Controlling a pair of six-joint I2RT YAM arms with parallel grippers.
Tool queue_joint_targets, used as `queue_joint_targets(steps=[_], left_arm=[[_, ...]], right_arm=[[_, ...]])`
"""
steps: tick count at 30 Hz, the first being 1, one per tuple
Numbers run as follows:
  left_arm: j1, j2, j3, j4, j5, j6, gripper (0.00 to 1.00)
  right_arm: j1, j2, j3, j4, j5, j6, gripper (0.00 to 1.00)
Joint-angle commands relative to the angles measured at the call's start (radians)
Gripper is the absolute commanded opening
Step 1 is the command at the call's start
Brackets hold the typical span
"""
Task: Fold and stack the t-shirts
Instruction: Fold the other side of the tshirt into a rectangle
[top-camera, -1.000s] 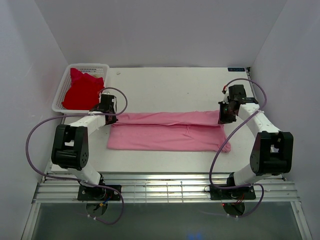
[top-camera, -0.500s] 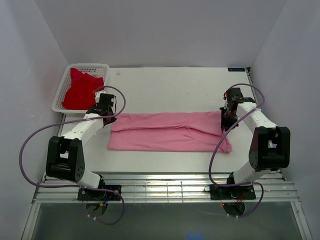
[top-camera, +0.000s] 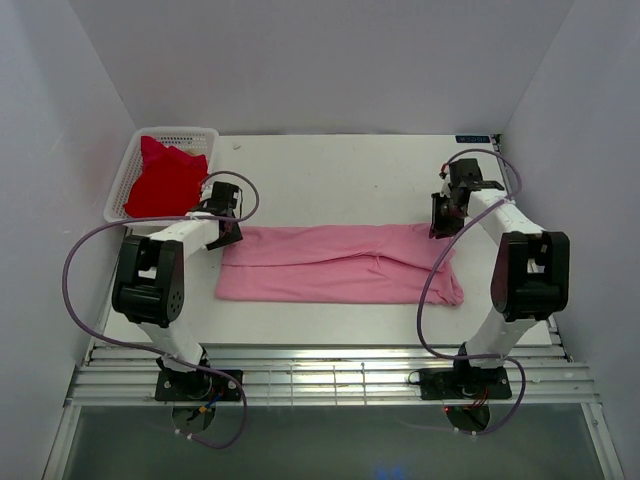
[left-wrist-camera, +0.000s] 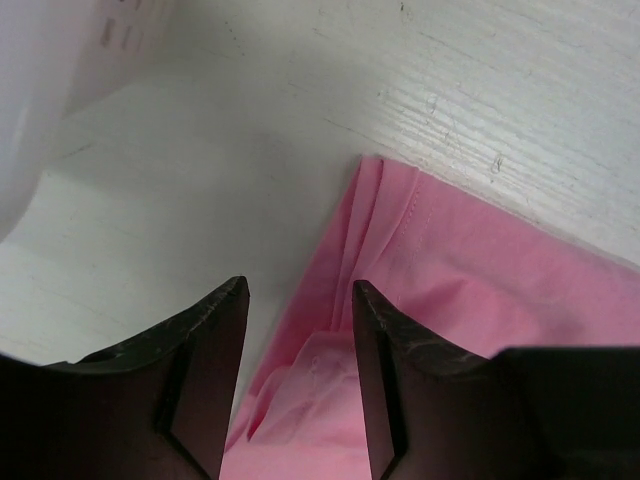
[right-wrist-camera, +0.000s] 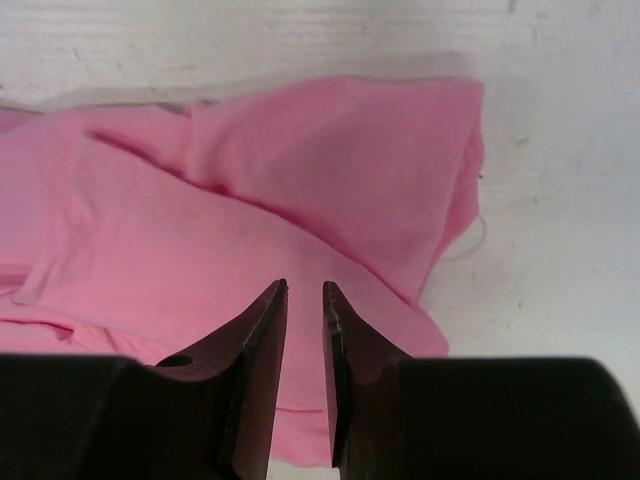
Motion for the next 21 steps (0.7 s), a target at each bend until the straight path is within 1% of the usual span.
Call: queue_joint_targets(steps=[1,4,8,11,17,20,21], left_arm=[[-0.004,0.011,0.057,0.021,0.01,-0.01,0.57],[-0.002,0.047,0.085,0.024,-0.014,-0.002,0.57],[-0.004,0.087,0.123,0.026,-0.025,0.009,0.57],[-0.002,0.108,0.152,0.029,-0.022,0.007,0.57],[-0.004,0.145,0.187,0.028,-0.02,0.015,0.57],[-0.002,0.143,0.187,0.029,-0.014,0.007,0.53],[-0.002,0.143,0.187,0.029,-0.011,0.009,0.48]], right_arm=[[0.003,0.054,0.093,0.064,-0.116,0.004,0.27],[0.004,0.1,0.146,0.074,-0.17,-0.001,0.29],[0.004,0.205,0.262,0.06,-0.243,-0.004,0.3],[0.012,0.251,0.319,0.046,-0.258,-0.004,0.3],[0.035,0.295,0.357,0.04,-0.26,-0.007,0.3],[0.049,0.315,0.368,0.04,-0.25,-0.011,0.31],[0.053,0.323,0.38,0.038,-0.25,-0.011,0.31]])
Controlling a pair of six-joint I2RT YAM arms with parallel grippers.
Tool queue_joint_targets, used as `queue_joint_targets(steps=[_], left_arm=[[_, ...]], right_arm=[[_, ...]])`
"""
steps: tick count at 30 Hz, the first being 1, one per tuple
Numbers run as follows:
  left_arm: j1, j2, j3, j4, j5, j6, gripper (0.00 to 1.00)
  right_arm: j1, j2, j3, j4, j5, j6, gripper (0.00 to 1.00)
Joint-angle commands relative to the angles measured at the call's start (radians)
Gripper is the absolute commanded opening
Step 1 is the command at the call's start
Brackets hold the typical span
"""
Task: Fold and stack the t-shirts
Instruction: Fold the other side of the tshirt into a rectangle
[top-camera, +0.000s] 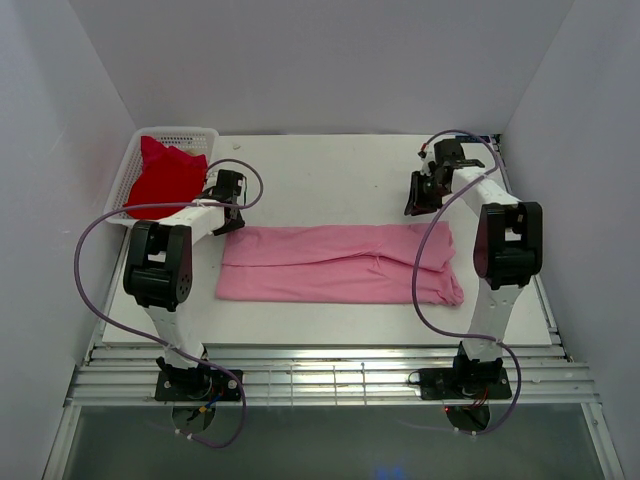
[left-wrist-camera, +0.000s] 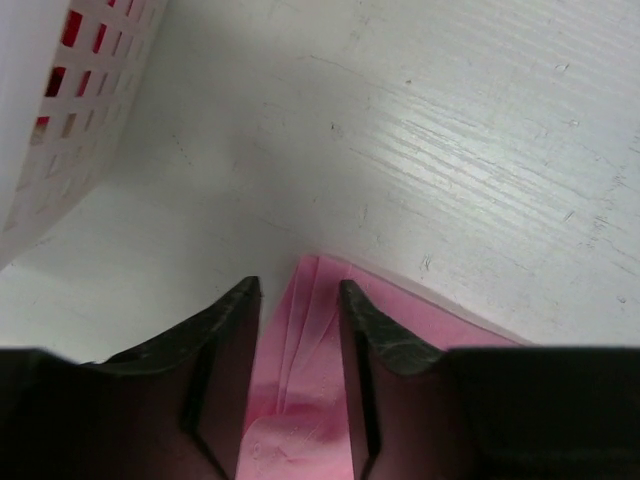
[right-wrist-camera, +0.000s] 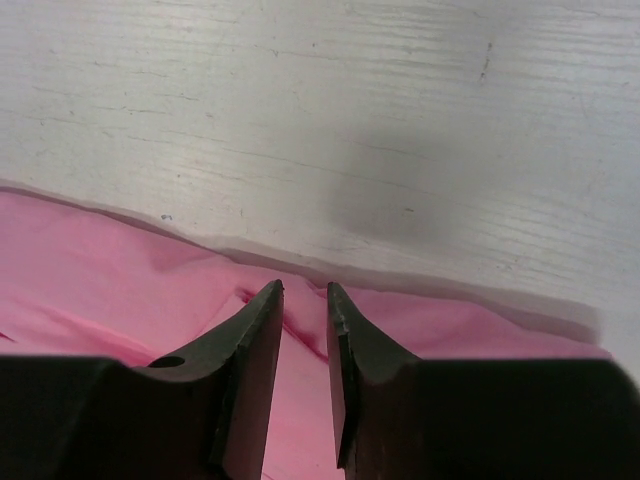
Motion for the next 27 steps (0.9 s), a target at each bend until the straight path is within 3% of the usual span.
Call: queue_joint_targets(steps=[1,5,23,24,25,26,27], left_arm=[[-0.002,-0.012,0.026,0.003,-0.002,0.001,0.45],[-0.002,-0.018,0.031,-0.015,-0.004,-0.009,0.39],[-0.002,-0.059,0.005,-0.017,-0.015,-0.003,0.4],[-0.002,-0.061,0.005,-0.018,-0.016,-0.002,0.4],[-0.002,-0.062,0.005,-0.017,-0.018,0.001,0.4],[-0.002,-0.064,0.006,-0.018,-0.018,0.001,0.4],[-0.002,-0.065,0.005,-0.017,-0.021,0.003,0.4]], right_arm=[[0.022,0.032,0.06,-0.012,-0.02,-0.008,0.31],[0.049,0.058,0.083,-0.031,-0.017,-0.009,0.31],[0.105,0.022,-0.033,-0.048,0.005,-0.018,0.31],[0.107,0.022,-0.036,-0.048,0.005,-0.02,0.27],[0.111,0.02,-0.038,-0.048,0.017,-0.021,0.15],[0.113,0.017,-0.038,-0.048,0.024,-0.021,0.09],[0.115,0.012,-0.041,-0.046,0.029,-0.023,0.08]])
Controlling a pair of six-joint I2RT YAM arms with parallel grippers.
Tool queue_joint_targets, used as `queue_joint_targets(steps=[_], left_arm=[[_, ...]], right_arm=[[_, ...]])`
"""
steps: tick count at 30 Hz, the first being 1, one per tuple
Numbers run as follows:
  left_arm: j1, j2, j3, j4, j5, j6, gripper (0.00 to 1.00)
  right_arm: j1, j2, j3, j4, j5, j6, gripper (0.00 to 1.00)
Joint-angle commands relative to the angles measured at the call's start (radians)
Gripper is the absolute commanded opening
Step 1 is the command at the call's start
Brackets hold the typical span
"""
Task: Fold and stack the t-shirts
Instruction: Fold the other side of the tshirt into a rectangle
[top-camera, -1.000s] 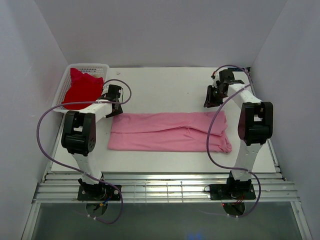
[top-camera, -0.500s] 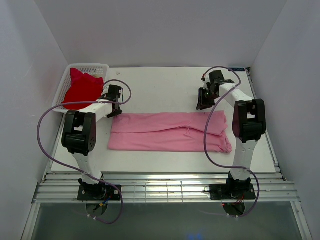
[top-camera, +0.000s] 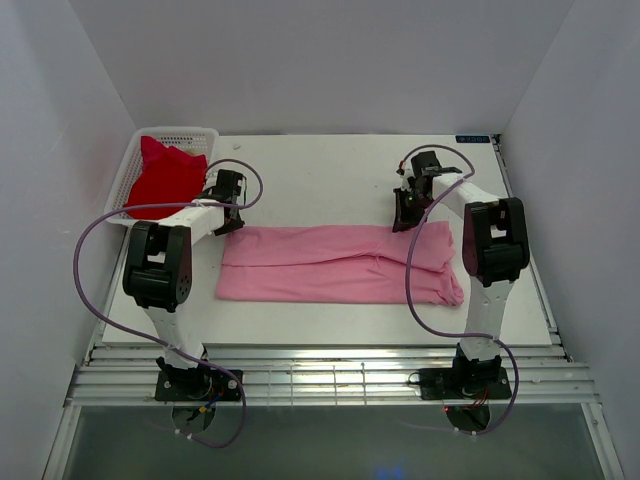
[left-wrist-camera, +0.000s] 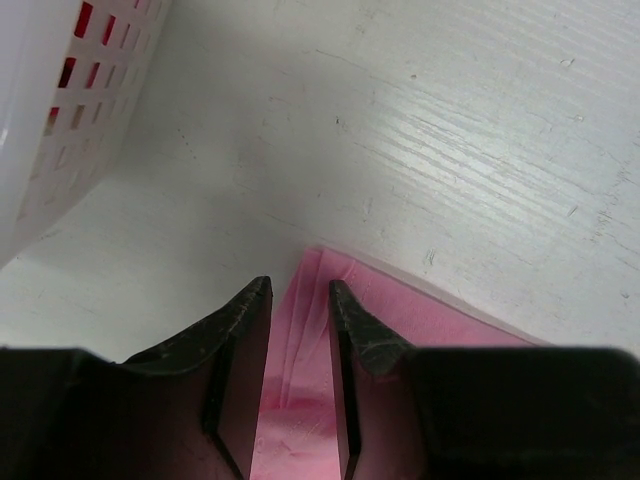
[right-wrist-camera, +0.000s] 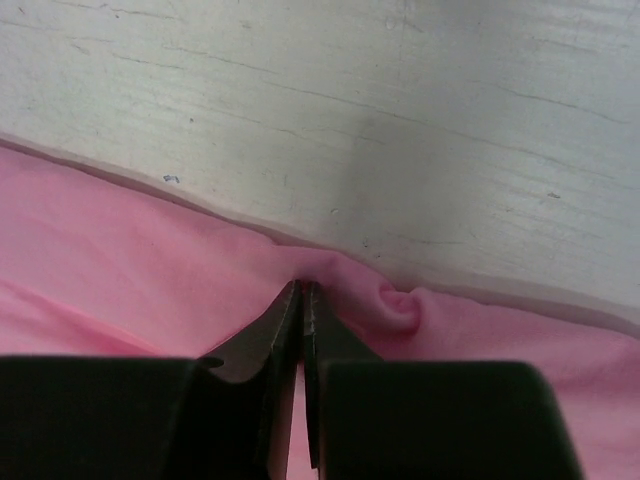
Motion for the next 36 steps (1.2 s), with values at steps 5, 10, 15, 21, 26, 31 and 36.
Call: queue_joint_targets(steps=[5,10,15,21,26,31,36], left_arm=[[-0.002,-0.065,0.004,-0.002,-0.02,0.009,0.4],[-0.002,-0.066,0.007,0.0,-0.017,0.006,0.4],[-0.003,-0.06,0.01,0.0,-0.01,0.007,0.39],[-0.003,-0.057,0.016,0.0,0.003,0.006,0.39],[-0.002,-0.059,0.016,0.001,0.01,0.004,0.38],[-0.002,-0.06,0.013,0.001,0.014,0.003,0.37],[-0.002,-0.06,0.01,0.001,0.022,-0.002,0.37]], right_arm=[[0.022,-0.108,-0.014,-0.026,0.039,-0.02,0.08],[0.042,-0.21,-0.05,-0.04,0.045,-0.018,0.08],[0.062,-0.289,-0.132,-0.063,0.058,-0.004,0.08],[0.095,-0.402,-0.269,-0.071,0.056,0.042,0.08],[0.132,-0.482,-0.384,-0.075,0.051,0.091,0.08],[0.151,-0.531,-0.41,-0.094,-0.01,0.105,0.1],[0.166,-0.513,-0.41,-0.147,-0.093,0.08,0.26]])
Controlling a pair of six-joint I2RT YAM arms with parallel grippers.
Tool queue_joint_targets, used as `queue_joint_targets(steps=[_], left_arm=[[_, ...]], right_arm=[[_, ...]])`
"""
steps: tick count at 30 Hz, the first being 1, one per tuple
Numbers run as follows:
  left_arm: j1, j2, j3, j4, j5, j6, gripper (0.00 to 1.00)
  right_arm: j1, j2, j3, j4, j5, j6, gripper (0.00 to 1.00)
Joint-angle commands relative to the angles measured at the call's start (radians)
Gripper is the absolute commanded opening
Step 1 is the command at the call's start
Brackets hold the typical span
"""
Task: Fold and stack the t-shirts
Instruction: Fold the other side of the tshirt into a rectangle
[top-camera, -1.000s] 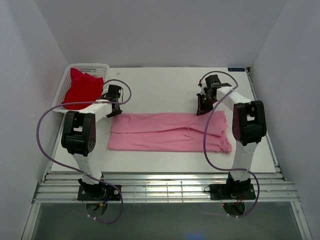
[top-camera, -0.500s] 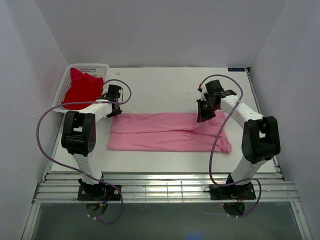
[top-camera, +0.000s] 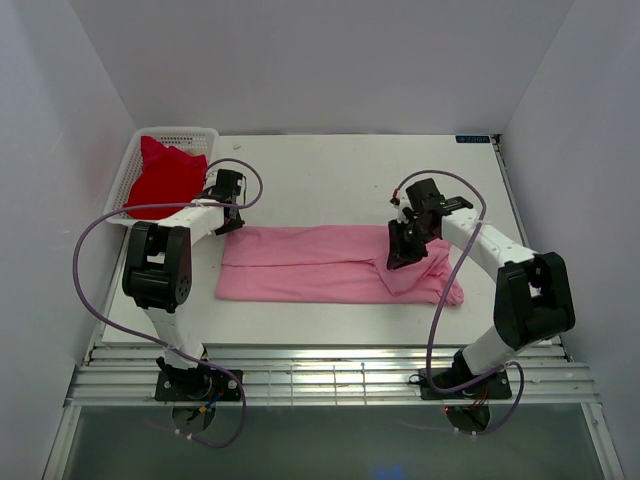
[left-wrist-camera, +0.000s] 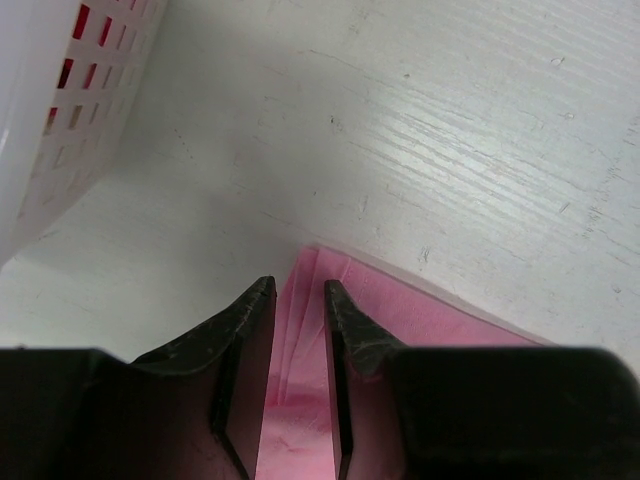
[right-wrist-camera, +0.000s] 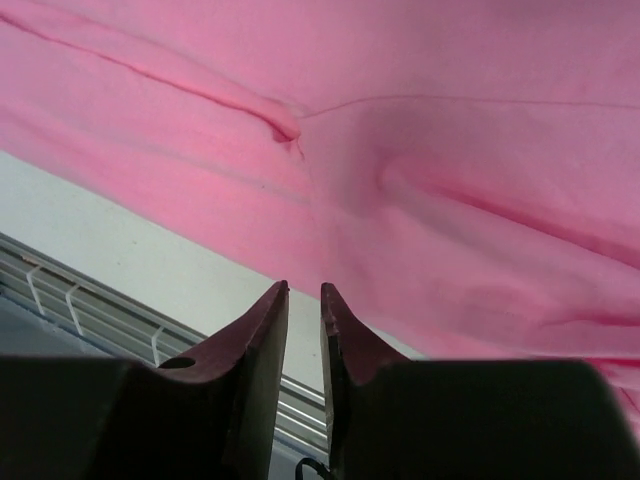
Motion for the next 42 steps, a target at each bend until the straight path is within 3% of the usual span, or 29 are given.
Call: queue_joint_targets(steps=[1,9,13,16,19,23,30,37,42], left_arm=[[-0.002,-0.058,0.007,0.001,0.014,-0.006,0.37],[-0.002,-0.067,0.007,0.005,0.014,-0.001,0.37],[-0.002,-0.084,0.009,0.008,0.032,-0.006,0.33],[-0.003,-0.111,0.003,0.021,0.069,-0.015,0.24],[-0.018,-0.138,0.0,0.034,0.094,-0.012,0.22],[-0.028,-0.136,0.003,0.035,0.078,0.005,0.34],[-0.028,-0.122,-0.019,-0.003,0.035,-0.014,0.33],[-0.028,-0.104,-0.042,0.0,0.012,-0.031,0.5],[-0.029,-0.072,-0.043,0.014,0.018,-0.031,0.49]], right_arm=[[0.018,-0.011,0.002,-0.051,-0.072,-0.009,0.27],[0.02,-0.017,0.063,-0.027,0.118,0.028,0.33],[0.017,0.046,0.147,-0.025,0.351,0.077,0.24],[0.006,0.099,0.19,-0.03,0.426,0.105,0.13],[-0.011,0.147,0.218,-0.033,0.474,0.115,0.11],[-0.024,0.185,0.243,-0.039,0.491,0.112,0.11],[-0.029,0.168,0.226,-0.042,0.491,0.108,0.11],[-0.032,0.159,0.2,-0.045,0.491,0.103,0.11],[-0.034,0.145,0.181,-0.045,0.494,0.105,0.11]])
